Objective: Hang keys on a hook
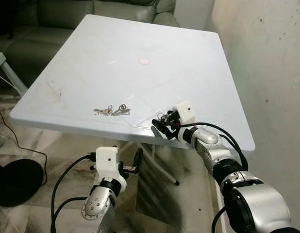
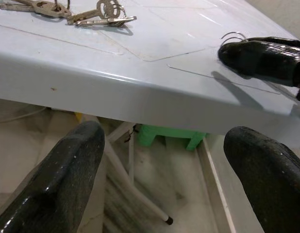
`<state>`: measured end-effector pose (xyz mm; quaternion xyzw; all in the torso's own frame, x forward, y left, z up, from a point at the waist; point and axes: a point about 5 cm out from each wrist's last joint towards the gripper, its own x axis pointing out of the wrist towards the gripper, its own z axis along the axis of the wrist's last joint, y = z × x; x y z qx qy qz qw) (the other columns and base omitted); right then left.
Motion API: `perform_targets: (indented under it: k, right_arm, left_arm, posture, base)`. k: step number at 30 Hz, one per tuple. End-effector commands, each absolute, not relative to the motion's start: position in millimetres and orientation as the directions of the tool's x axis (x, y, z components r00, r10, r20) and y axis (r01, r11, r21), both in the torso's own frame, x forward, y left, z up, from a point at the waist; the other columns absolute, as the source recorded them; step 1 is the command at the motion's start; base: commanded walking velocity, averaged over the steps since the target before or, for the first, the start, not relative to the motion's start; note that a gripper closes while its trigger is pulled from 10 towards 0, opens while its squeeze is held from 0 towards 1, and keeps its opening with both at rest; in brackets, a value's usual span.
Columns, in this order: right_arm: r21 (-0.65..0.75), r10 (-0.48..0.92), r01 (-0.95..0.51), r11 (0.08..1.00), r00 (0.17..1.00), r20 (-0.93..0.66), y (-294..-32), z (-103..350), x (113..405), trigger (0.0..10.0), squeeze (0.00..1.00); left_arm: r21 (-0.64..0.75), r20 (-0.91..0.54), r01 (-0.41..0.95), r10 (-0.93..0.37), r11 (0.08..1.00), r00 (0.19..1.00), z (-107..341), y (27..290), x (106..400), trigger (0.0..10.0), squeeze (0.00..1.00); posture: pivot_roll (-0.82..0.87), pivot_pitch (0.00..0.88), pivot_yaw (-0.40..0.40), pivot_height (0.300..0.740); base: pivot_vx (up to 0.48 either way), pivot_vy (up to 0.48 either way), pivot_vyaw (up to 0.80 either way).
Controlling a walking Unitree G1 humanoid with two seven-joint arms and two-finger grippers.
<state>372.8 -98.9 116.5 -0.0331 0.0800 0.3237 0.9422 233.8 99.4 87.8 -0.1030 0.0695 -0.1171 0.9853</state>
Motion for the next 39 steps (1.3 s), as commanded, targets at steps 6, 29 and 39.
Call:
perform_targets:
  k: [6, 29, 39]
  right_arm:
    - [-0.002, 0.607, -0.616, 0.788, 0.777, -0.166, -98.8, 116.5, 372.7, 3.2, 0.00]
    - [0.001, 0.604, -0.611, 0.792, 0.782, -0.154, -96.7, 119.0, 374.0, 0.9, 0.00]
    - [0.000, 0.601, -0.608, 0.794, 0.786, -0.148, -99.1, 120.0, 374.5, 0.0, 0.00]
  left_arm:
    - [-0.261, -0.107, 0.227, -0.262, 0.938, 0.959, 91.6, 87.9, 230.9, 10.0, 0.00]
    - [-0.259, -0.107, 0.220, -0.255, 0.941, 0.961, 92.1, 89.1, 232.0, 10.0, 0.00]
    - [-0.261, -0.104, 0.225, -0.259, 0.939, 0.960, 92.4, 88.2, 233.5, 10.0, 0.00]
  posture:
    - [0.21, 0.159, -0.095, 0.740]
    - [0.22, 0.158, -0.096, 0.740]
    - [0.22, 0.150, -0.094, 0.740]
  base:
    - [0.000, 0.000, 0.00]
    - [0.000, 0.000, 0.00]
    - [0.000, 0.000, 0.00]
